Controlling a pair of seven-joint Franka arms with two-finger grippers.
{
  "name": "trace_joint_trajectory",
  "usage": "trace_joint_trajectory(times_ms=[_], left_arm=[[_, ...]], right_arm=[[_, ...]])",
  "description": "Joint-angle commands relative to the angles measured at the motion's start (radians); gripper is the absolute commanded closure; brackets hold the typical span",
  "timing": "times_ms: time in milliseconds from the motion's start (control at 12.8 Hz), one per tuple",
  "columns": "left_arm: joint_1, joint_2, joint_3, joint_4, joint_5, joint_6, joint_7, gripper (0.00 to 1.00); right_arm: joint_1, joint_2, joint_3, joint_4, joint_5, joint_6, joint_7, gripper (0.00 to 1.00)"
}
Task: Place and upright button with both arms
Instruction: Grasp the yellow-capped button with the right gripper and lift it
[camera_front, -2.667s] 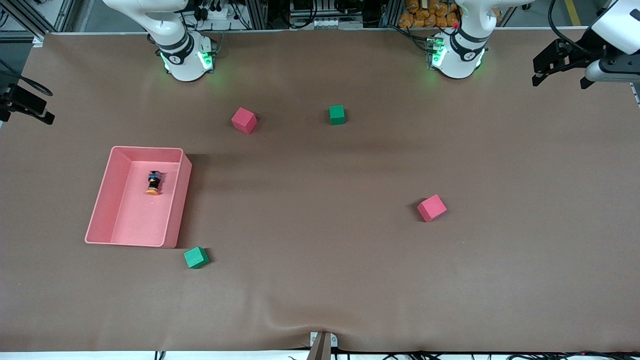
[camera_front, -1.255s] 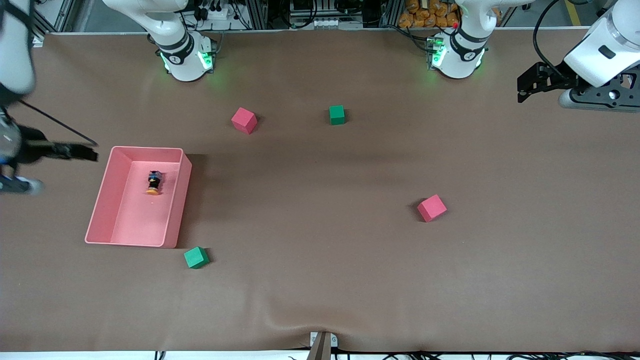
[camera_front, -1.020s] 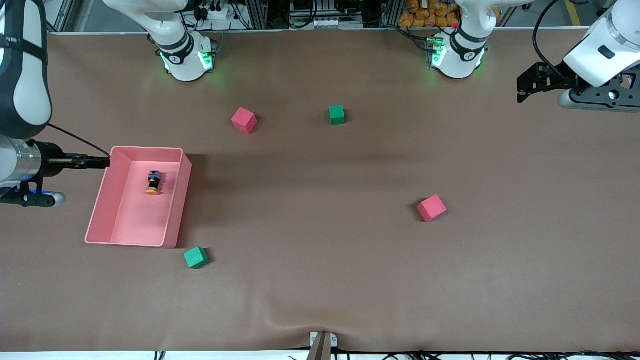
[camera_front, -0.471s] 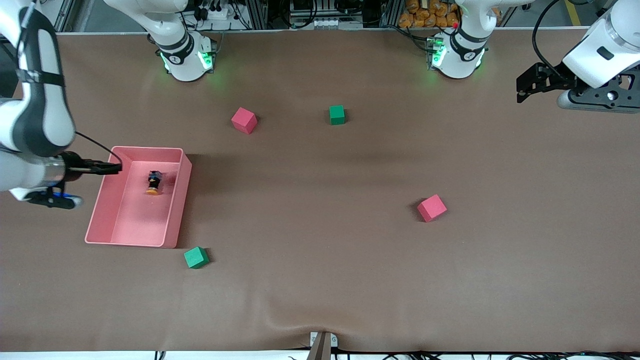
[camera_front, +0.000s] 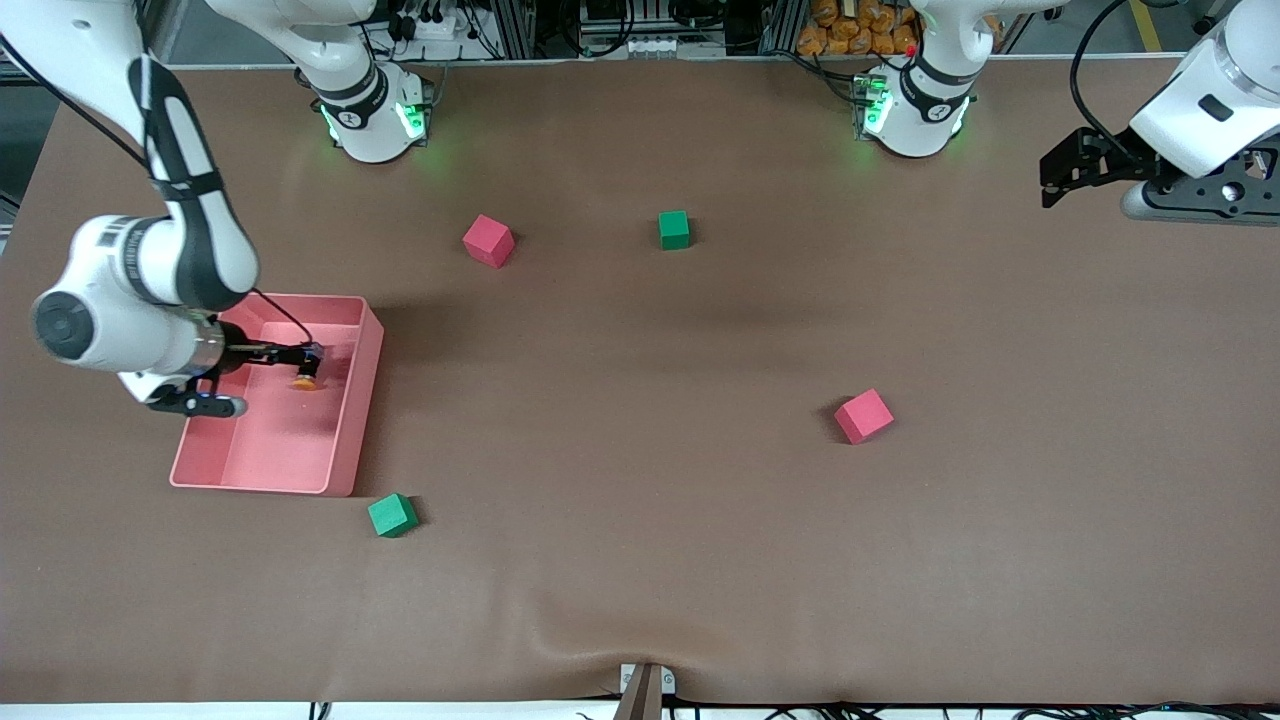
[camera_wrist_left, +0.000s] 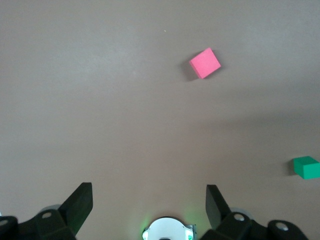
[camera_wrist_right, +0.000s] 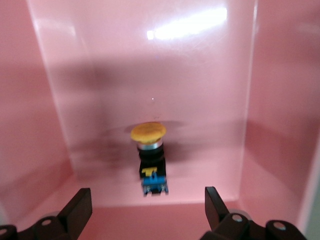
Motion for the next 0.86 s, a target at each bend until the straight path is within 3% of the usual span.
trace_joint_trajectory(times_ms=[0,549,627,706,784], left_arm=[[0.013,-0.008,-0.002,0.013,0.022,0.010,-0.003,0.00],[0.033,-0.006,0.003,0.013,0.030,0.048,0.000,0.00],[0.033,-0.006,0.003,0.018,0.030,0.048,0.012,0.00],[0.032,-0.006,0.001,0.016,0.034,0.048,0.013,0.00],[0.032,-0.002,-0.004,0.016,0.050,0.051,0.012,0.00]], right_arm=[[0.001,-0.039,-0.002,-0.123,0.001,0.136,-0.020,0.00],[0.001,0.079,-0.002,-0.129,-0.006,0.302,-0.028,0.00],[0.001,0.091,0.000,-0.129,-0.006,0.309,-0.026,0.04],[0.001,0.091,0.000,-0.129,-0.006,0.305,-0.041,0.67],[-0.002,0.090,0.000,-0.133,-0.006,0.300,-0.099,1.00]])
